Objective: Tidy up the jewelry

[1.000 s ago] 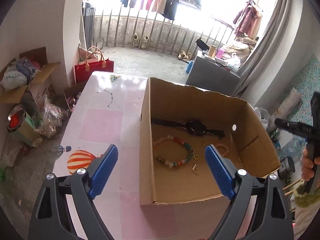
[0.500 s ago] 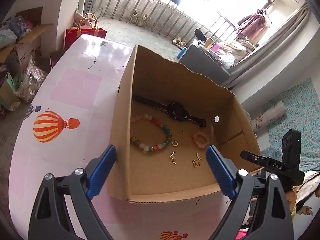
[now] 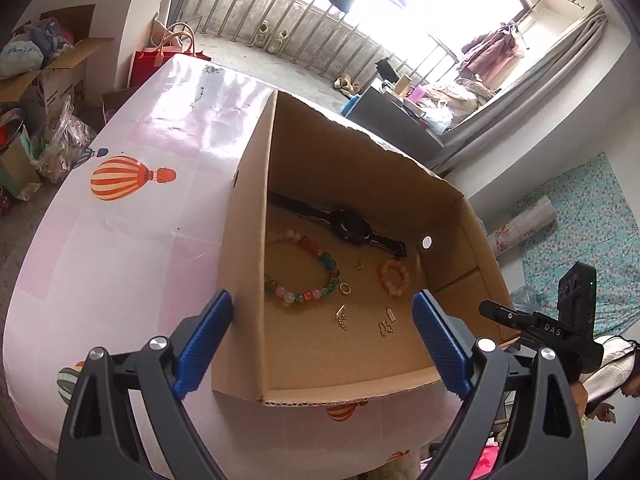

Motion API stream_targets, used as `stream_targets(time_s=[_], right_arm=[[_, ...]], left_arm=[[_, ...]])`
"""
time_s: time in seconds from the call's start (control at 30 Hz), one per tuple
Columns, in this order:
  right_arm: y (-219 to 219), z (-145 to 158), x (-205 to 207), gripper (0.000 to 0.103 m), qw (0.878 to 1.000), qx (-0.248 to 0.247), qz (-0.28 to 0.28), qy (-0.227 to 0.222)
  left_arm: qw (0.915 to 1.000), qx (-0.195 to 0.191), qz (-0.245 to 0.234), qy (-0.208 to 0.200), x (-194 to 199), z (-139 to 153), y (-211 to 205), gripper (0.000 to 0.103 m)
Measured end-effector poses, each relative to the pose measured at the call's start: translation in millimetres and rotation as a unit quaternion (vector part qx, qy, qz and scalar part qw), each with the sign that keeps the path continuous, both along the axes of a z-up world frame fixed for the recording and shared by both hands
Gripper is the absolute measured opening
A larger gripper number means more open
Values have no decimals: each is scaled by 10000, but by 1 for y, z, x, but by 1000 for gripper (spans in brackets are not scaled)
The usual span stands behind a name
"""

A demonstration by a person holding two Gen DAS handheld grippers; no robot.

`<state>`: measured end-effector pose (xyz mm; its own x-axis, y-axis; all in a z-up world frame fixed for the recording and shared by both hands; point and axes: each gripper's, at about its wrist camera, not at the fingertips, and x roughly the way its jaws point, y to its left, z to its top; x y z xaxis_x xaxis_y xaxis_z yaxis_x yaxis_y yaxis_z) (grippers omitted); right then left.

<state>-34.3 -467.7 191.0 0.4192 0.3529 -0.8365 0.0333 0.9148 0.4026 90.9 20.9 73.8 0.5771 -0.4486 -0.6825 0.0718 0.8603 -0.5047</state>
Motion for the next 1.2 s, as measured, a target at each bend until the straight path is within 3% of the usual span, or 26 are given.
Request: stream_targets(time_s=[0.17,0.27,0.4,0.53,0.63,0.73,0.83,0.93,1.07,1.2], right_arm=[[0,-3,7,55,9997,11,-134,-220],[1,18,-16,60,9955,-244,-479,-786],[8,42,-60,78,9749,-1114,-862,-1725],[29,54,-93,92,9542,-1764,-785,-2286],[34,49,-111,95,9516,-1813,-712,-2379],[36,34,-117,95,9573,-1795,-759,-2134],[44,17,-116,95,9571,-2043,-795,-1893],[53,7,-115,95,9600,-2109,-673,-1716],[59,1,-112,95,9604,-2199,-688,-1565],[63,0,-109,95,9599,-2293,-570,-1509]], left_arm=[[9989,387,54,-257,-17,-2,-8,89],[9891,1084,394,-913,-48,15,-13,90],[9702,1779,601,-1533,-89,29,-22,98],[9622,2128,616,-1586,-114,33,-37,98],[9574,2310,779,-1548,-119,34,-46,98],[9502,2506,877,-1631,-121,33,-60,98],[9459,2771,835,-1467,-115,27,-74,98],[9520,2805,597,-1073,-102,14,-81,98],[9676,2356,729,-542,-94,-1,-77,98],[9707,2227,869,-242,-92,-9,-72,98]])
